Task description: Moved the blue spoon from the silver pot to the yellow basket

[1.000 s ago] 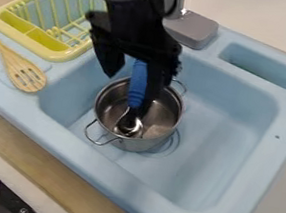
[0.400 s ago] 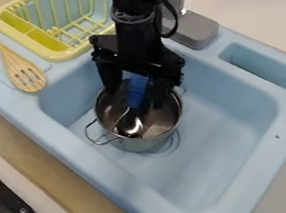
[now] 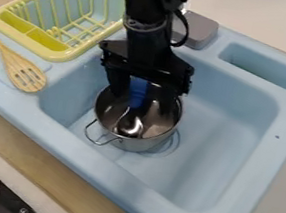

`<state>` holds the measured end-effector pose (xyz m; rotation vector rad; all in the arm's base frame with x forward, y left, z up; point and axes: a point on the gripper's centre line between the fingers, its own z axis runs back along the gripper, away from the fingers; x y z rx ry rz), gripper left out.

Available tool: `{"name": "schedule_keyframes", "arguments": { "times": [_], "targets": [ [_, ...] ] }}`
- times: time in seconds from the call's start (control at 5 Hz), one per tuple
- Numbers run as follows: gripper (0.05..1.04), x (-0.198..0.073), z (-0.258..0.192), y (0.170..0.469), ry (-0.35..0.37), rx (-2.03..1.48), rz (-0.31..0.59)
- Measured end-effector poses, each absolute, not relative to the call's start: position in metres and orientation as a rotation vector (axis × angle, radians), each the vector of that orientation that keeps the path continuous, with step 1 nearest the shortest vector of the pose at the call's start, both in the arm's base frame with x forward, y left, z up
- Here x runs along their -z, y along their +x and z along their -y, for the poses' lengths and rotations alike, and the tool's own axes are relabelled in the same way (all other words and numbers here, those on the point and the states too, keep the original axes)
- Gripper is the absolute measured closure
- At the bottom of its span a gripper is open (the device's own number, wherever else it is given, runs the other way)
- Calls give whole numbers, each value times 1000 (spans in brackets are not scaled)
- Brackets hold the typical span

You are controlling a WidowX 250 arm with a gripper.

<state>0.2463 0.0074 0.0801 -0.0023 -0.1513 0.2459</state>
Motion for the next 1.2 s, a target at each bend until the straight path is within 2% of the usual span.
{"name": "schedule_keyframes", "arguments": {
  "times": [0.4, 1.0, 1.2],
  "targets": [
    [85, -81, -19, 249, 5, -267, 155],
    [85, -66, -30, 249, 45, -272, 116],
    [116, -64, -30, 249, 59, -274, 122]
  ]
}}
